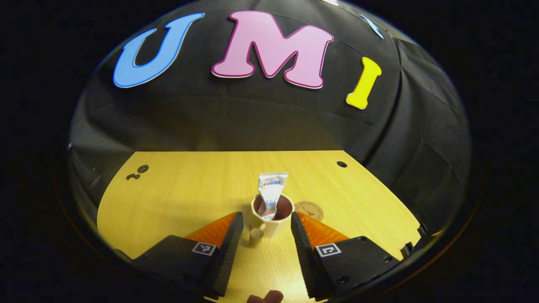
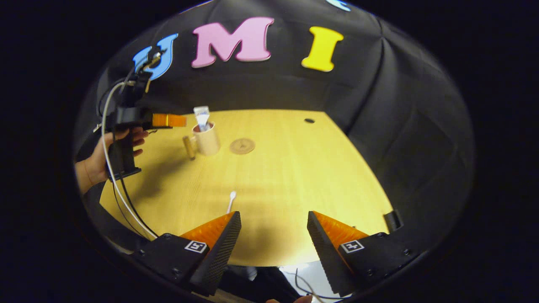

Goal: Put the toothbrush and toothpaste on the desktop into the cup, then pick up the cup and place it on the coaster on the desktop.

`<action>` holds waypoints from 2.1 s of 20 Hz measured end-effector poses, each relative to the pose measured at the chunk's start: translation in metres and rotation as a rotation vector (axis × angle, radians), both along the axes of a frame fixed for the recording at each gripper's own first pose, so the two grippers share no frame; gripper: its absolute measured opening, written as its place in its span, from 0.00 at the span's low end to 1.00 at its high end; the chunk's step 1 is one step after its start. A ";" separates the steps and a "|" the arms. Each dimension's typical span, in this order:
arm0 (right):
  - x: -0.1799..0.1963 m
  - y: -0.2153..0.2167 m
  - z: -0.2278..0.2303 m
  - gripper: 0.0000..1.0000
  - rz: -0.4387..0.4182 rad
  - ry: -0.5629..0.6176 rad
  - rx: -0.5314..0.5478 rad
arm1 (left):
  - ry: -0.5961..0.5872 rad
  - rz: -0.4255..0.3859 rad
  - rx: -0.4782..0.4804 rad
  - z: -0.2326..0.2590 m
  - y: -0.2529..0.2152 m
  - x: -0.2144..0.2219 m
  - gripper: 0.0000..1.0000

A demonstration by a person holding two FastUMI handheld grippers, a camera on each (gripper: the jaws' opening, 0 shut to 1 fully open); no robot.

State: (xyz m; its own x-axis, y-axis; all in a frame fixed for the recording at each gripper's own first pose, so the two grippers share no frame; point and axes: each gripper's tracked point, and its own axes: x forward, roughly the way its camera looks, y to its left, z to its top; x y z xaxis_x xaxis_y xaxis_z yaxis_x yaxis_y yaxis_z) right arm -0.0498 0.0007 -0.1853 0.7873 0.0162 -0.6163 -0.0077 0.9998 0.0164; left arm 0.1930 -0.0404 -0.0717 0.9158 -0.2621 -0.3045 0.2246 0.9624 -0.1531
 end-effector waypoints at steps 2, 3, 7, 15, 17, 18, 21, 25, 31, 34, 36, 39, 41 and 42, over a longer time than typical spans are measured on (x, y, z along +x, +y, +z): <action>0.012 0.024 -0.024 0.98 0.058 0.095 0.046 | 0.063 0.029 0.015 -0.020 0.017 -0.034 0.71; 0.019 0.039 -0.032 0.98 0.079 0.137 0.070 | 0.112 0.046 0.021 -0.036 0.024 -0.050 0.72; 0.039 0.072 -0.063 0.98 0.129 0.274 0.116 | 0.359 0.093 0.001 -0.109 0.048 -0.110 0.72; 0.061 0.084 -0.110 0.96 0.166 0.428 -0.007 | 0.531 0.175 -0.055 -0.165 0.068 -0.149 0.75; 0.060 0.089 -0.120 0.88 0.172 0.467 -0.007 | 0.551 0.176 -0.047 -0.173 0.071 -0.151 0.75; 0.060 0.088 -0.123 0.90 0.173 0.483 -0.020 | 0.559 0.174 -0.042 -0.177 0.071 -0.151 0.75; 0.065 0.087 -0.123 0.60 0.161 0.492 -0.037 | 0.583 0.171 -0.032 -0.186 0.072 -0.149 0.75; 0.066 0.088 -0.123 0.29 0.152 0.489 -0.029 | 0.598 0.166 -0.031 -0.189 0.071 -0.147 0.74; 0.065 0.095 -0.121 0.13 0.232 0.466 0.037 | 0.592 0.152 0.076 -0.198 0.074 -0.150 0.71; 0.071 0.091 -0.116 0.06 0.212 0.408 0.101 | 0.556 0.135 0.172 -0.200 0.073 -0.152 0.71; 0.082 0.092 -0.098 0.06 0.224 0.313 0.151 | 0.556 0.149 0.156 -0.198 0.071 -0.153 0.72; 0.110 0.093 -0.037 0.06 0.246 0.098 0.241 | 0.563 0.174 0.142 -0.201 0.069 -0.152 0.73; 0.137 0.098 0.015 0.06 0.258 -0.057 0.320 | 0.560 0.186 0.141 -0.200 0.070 -0.152 0.74; 0.152 0.101 0.041 0.06 0.265 -0.128 0.359 | 0.561 0.196 0.133 -0.200 0.069 -0.152 0.74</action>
State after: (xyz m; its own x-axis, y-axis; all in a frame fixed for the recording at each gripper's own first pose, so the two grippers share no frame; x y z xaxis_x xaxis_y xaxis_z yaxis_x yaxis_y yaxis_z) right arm 0.1019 0.1013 -0.1443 0.7967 0.4216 -0.4331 -0.2867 0.8944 0.3433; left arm 0.0411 0.0291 -0.2719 0.6335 -0.0314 -0.7731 -0.0392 0.9966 -0.0726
